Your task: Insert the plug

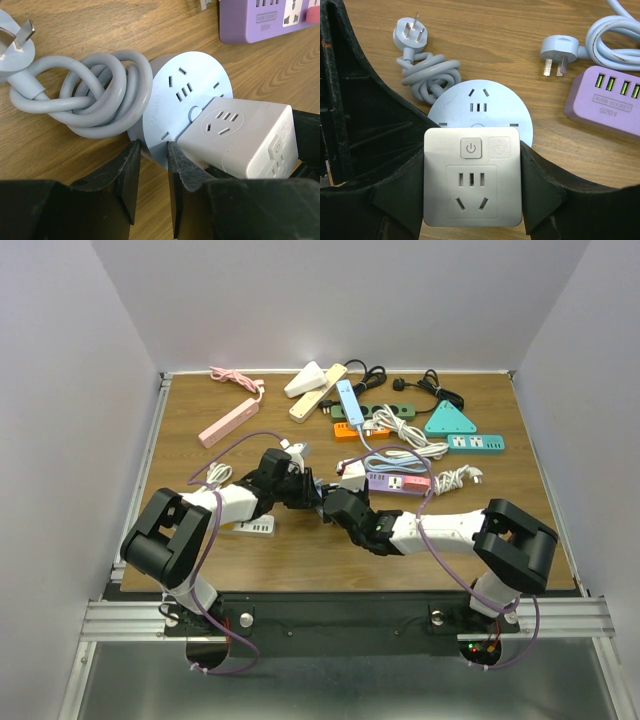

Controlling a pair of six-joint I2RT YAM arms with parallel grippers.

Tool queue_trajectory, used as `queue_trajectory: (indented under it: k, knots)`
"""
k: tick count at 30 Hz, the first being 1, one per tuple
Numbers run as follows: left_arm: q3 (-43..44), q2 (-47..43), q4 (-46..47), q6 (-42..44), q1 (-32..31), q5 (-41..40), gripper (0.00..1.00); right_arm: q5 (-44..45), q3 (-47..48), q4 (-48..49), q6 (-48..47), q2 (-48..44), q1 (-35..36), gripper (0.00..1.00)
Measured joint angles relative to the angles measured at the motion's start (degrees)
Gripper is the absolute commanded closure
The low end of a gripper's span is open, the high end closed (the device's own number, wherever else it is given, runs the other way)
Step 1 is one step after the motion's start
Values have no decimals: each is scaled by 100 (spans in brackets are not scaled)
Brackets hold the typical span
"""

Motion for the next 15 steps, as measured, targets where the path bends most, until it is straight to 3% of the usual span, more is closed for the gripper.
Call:
queue_trajectory:
  k: [3, 5, 6, 9, 15]
  knots:
    - [0, -2, 0, 4, 2, 2, 100, 44, 4, 13, 24, 13, 17, 100]
    - [7, -7, -9, 9, 2, 0, 84, 63, 7, 2, 50, 9, 20, 100]
    - [13, -15, -24, 13, 2, -7, 70, 76, 13, -9, 72, 9, 20, 100]
    - [79, -107, -256, 87, 0, -127, 49, 83, 107, -184, 184, 11, 48, 99]
    - [350, -348, -1086, 249, 17, -623, 32, 74, 422, -494, 352, 22, 284, 97]
